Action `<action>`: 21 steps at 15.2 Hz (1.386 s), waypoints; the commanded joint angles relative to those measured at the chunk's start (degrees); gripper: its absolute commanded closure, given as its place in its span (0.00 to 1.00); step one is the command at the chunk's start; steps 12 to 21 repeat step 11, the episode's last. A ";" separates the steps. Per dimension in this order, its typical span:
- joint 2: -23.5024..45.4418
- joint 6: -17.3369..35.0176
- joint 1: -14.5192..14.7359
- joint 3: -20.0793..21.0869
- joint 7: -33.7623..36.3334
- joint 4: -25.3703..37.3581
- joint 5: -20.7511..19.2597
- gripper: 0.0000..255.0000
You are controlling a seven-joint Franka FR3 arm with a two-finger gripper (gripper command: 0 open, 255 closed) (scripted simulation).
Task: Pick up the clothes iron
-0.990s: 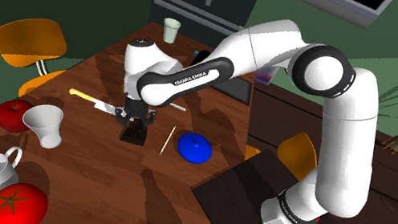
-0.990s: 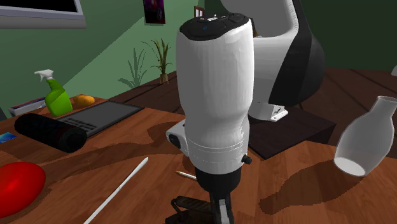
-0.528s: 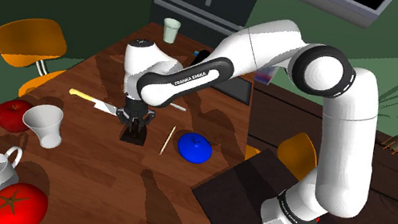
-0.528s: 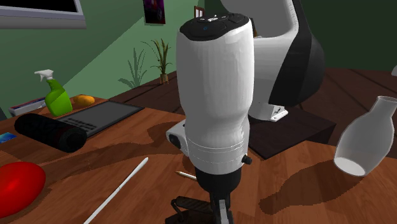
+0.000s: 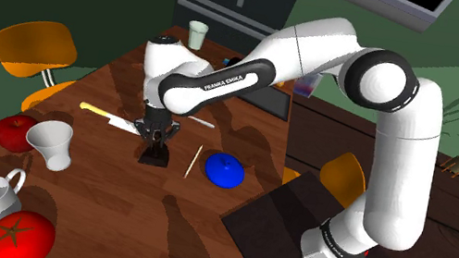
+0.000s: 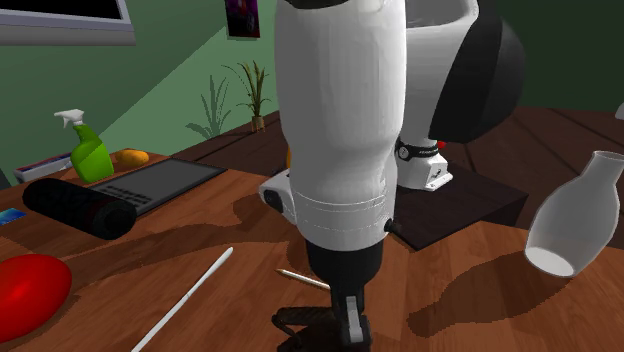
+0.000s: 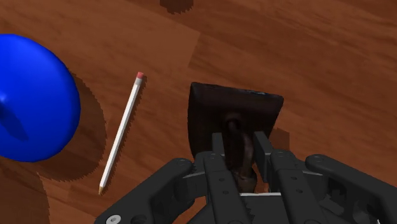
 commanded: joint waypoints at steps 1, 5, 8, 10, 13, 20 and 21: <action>-0.91 -1.10 -0.22 0.32 -0.21 0.25 0.44 1.00; -2.62 -3.31 -0.60 0.92 -0.61 0.86 1.29 1.00; -3.81 -5.02 -0.85 1.32 -0.91 1.47 1.90 1.00; -4.26 -5.68 -0.94 1.47 -1.02 1.73 2.13 1.00; -4.26 -5.68 -0.93 1.47 -1.02 1.73 2.13 1.00; -4.26 -5.68 -0.93 1.47 -1.02 1.73 2.13 1.00; -4.26 -5.68 -0.93 1.47 -1.02 1.73 2.13 1.00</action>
